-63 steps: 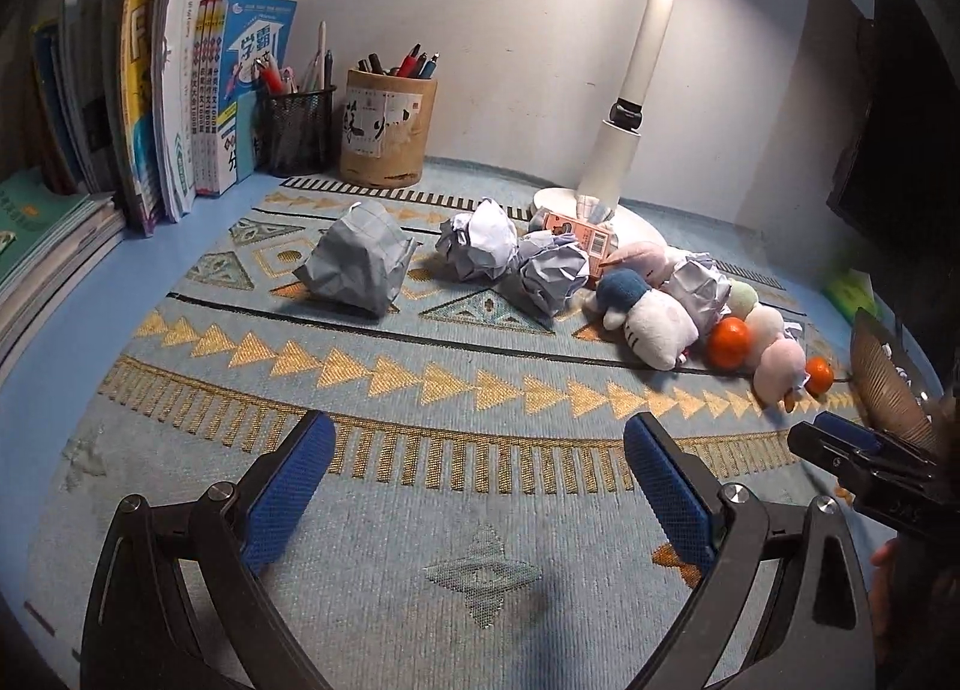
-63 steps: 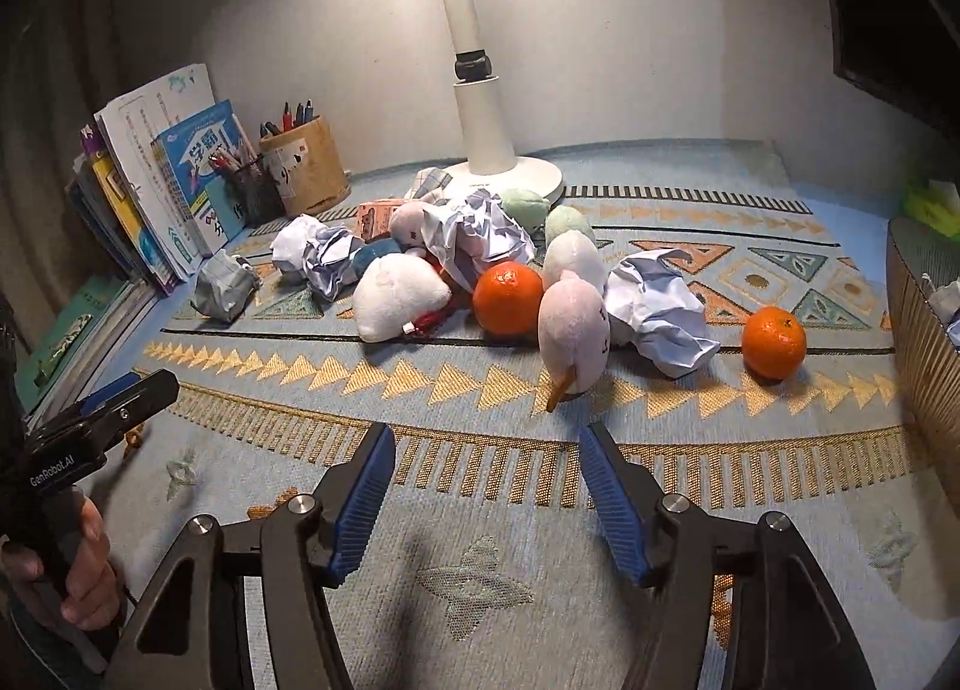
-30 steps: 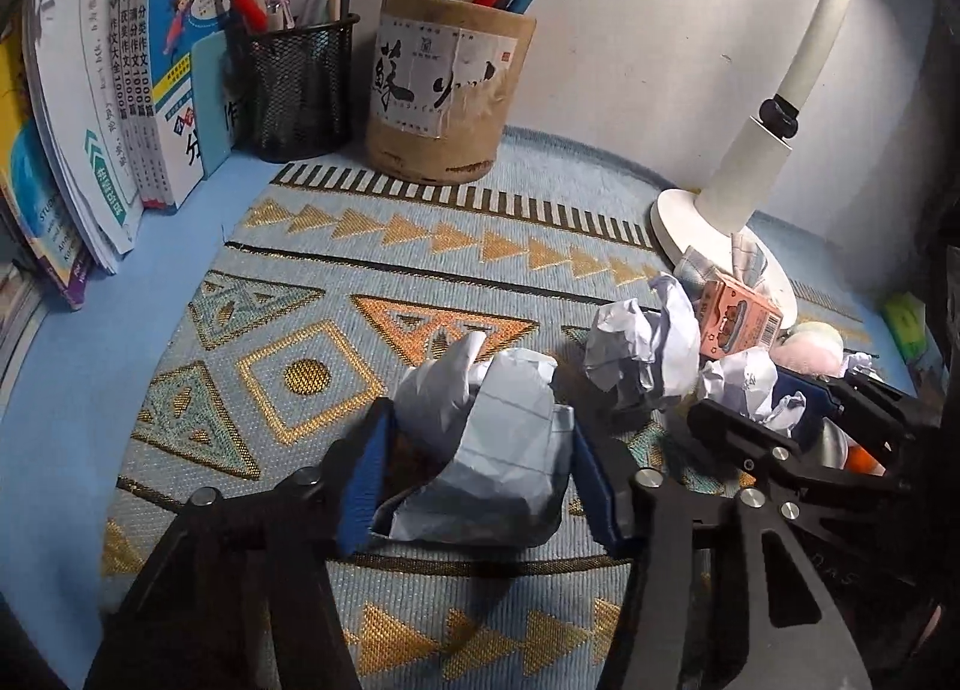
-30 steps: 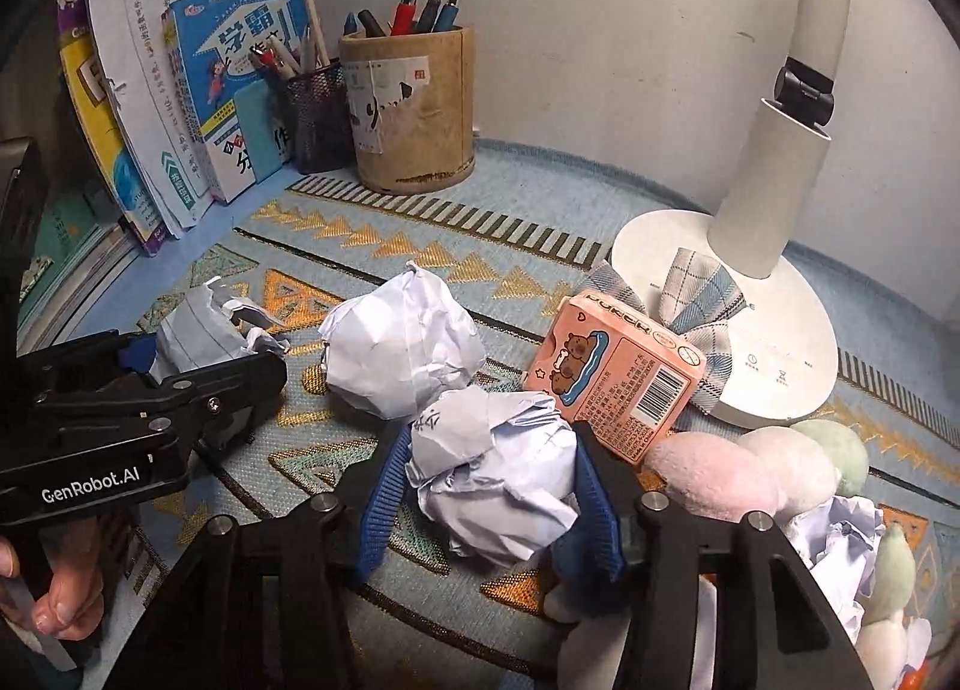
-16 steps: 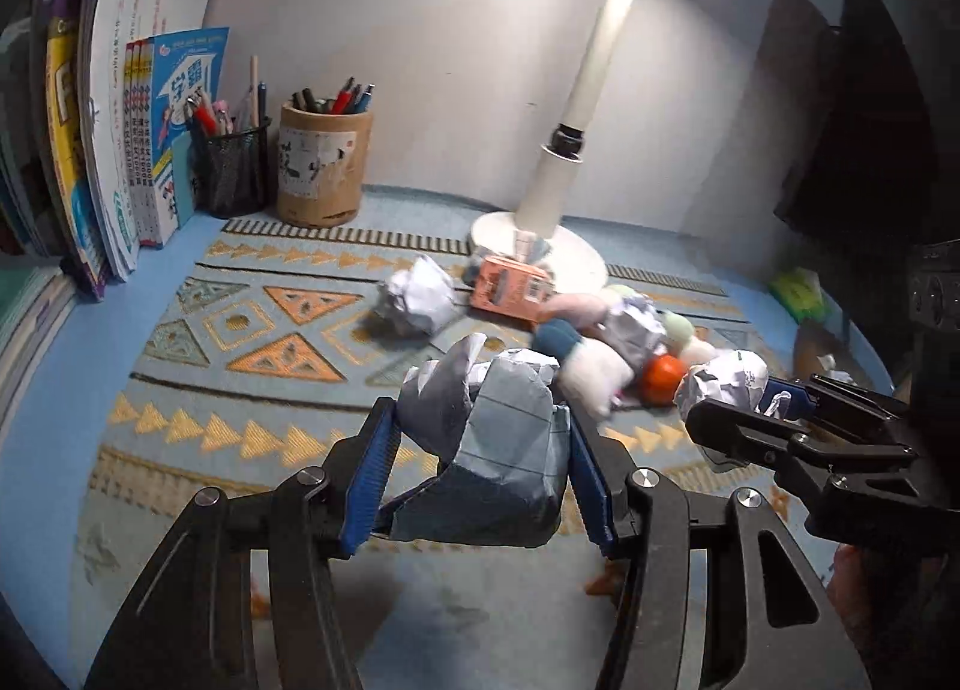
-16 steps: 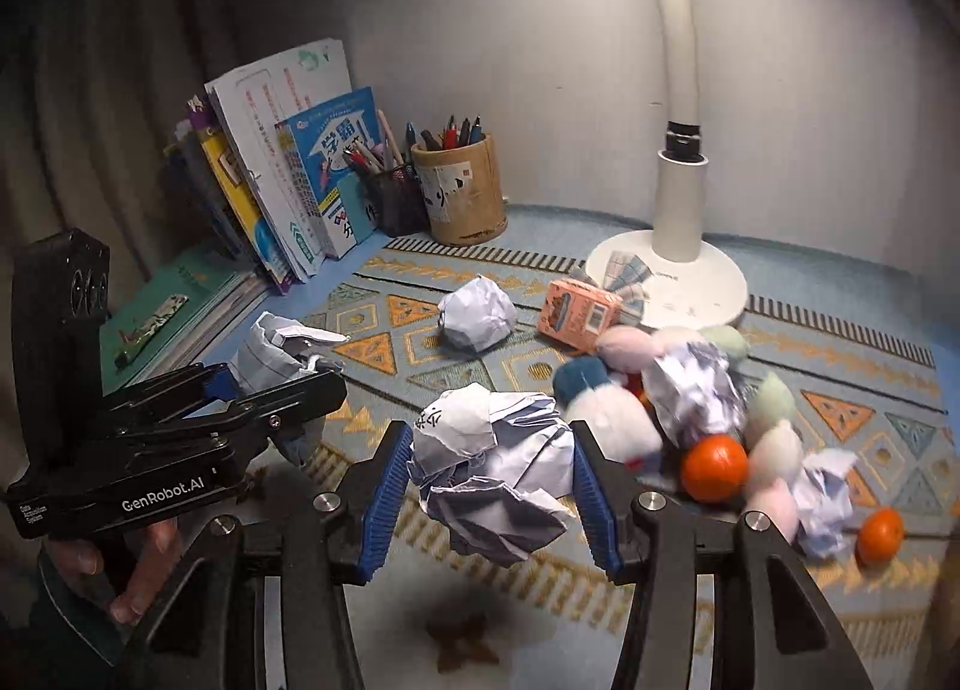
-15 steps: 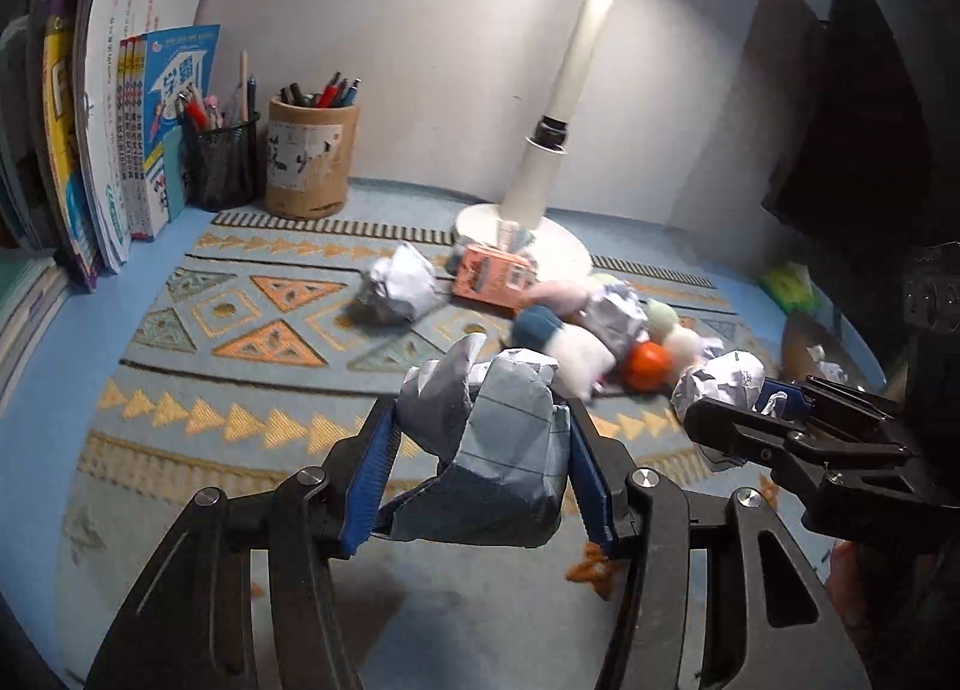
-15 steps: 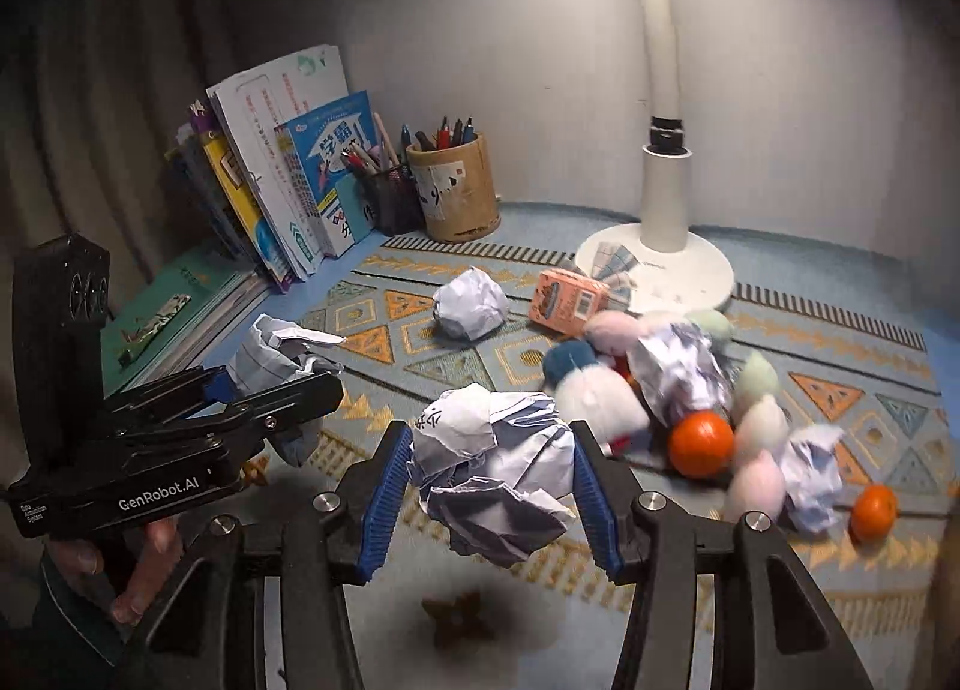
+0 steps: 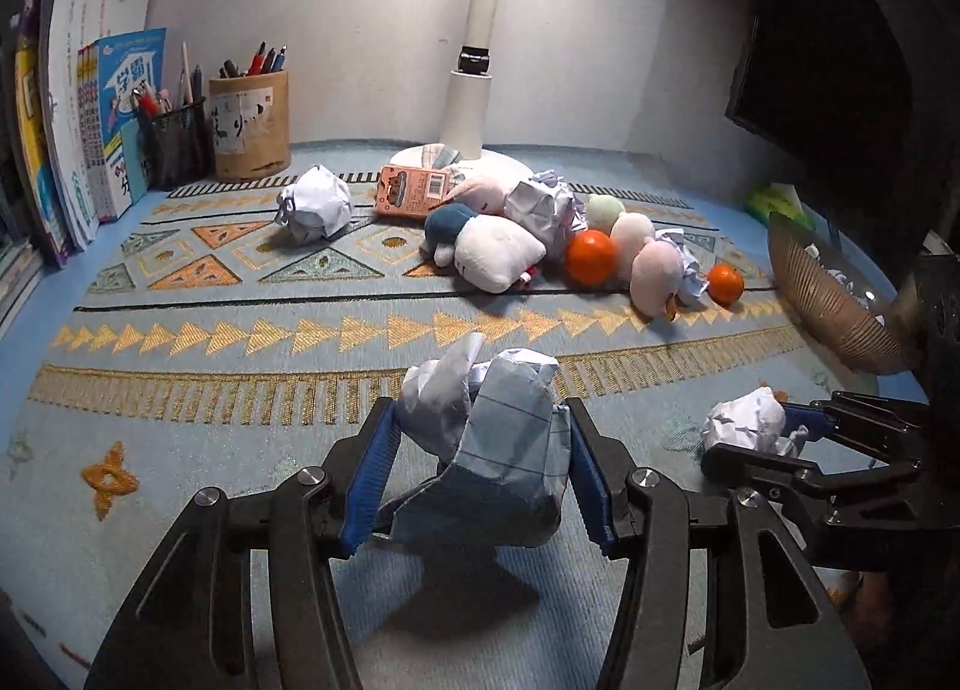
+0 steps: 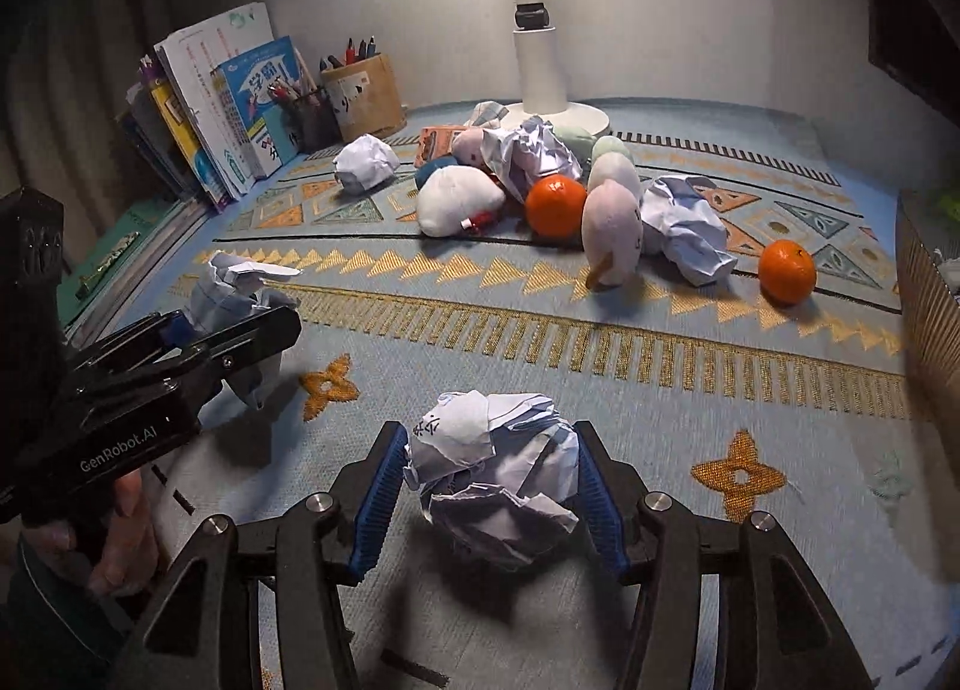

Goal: Organize objects
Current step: 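Grasp a paper ball with the left gripper while the right grasps another, then carry both paper balls to the glass bowl and release them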

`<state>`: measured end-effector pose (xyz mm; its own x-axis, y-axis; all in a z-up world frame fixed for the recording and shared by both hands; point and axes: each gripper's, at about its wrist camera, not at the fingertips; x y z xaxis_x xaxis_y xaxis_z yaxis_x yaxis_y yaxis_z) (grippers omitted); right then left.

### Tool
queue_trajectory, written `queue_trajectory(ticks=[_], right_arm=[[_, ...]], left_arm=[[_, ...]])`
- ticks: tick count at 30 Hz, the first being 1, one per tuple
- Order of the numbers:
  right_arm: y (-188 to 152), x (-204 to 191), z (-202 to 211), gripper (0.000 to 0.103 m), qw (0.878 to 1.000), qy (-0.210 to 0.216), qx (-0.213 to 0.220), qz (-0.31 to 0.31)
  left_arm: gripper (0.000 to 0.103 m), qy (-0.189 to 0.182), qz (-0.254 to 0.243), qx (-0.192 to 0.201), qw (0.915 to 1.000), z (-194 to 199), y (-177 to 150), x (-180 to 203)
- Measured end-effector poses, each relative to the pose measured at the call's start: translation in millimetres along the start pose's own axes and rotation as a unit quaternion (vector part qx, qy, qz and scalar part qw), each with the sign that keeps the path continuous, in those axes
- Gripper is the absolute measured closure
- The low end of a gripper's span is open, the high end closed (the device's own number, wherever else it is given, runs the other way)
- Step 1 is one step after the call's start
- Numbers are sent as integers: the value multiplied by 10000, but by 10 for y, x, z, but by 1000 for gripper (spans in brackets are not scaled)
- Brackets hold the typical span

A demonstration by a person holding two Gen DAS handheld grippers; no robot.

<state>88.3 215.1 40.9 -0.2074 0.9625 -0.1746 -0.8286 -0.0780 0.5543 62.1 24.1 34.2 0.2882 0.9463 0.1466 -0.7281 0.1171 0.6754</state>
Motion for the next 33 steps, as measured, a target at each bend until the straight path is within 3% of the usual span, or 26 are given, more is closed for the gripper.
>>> queue_trajectory(ticks=[3, 10, 15, 17, 18, 21, 26, 30, 33], right_arm=[[-37, 76, 26, 33, 9995, 186, 62, -253], [-74, 31, -34, 32, 9975, 528, -19, -473], [-84, -155, -97, 33, 9991, 145, 83, -388], [-87, -151, -118, 46, 9985, 212, 88, -503], [-91, -159, -110, 57, 9986, 180, 121, -488], [-98, -143, -54, 60, 9984, 212, 163, -495], [-63, 33, 337, 60, 9965, 56, 602, -579], [-38, 396, 932, 60, 9888, -331, 1232, -778], [40, 847, 1467, 60, 9781, -388, 1639, -1226]], left_arm=[[52, -49, -48, 41, 10000, 14, -5, 5], [51, -22, -187, 37, 9998, 7, -19, 61], [51, 39, -194, -2, 9998, -10, -19, 72], [51, 72, -205, -17, 9998, -18, -17, 77], [51, 99, -206, -30, 9997, -21, -17, 80], [51, 170, -204, -48, 9996, -23, -16, 93], [51, 286, -258, -24, 9993, 10, 21, 189], [51, -110, -393, 268, 9988, 221, 263, 506], [51, -438, -652, 548, 9954, 370, 610, 917]])
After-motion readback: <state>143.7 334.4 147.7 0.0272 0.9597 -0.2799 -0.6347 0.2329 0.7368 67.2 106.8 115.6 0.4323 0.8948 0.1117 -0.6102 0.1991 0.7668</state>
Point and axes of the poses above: each gripper's, at about its wrist camera, not at the fingertips, and z roughly against the way its jaws point, x to its right, y to its top, and after that the axes turned 6 degrees about -x, right-handed
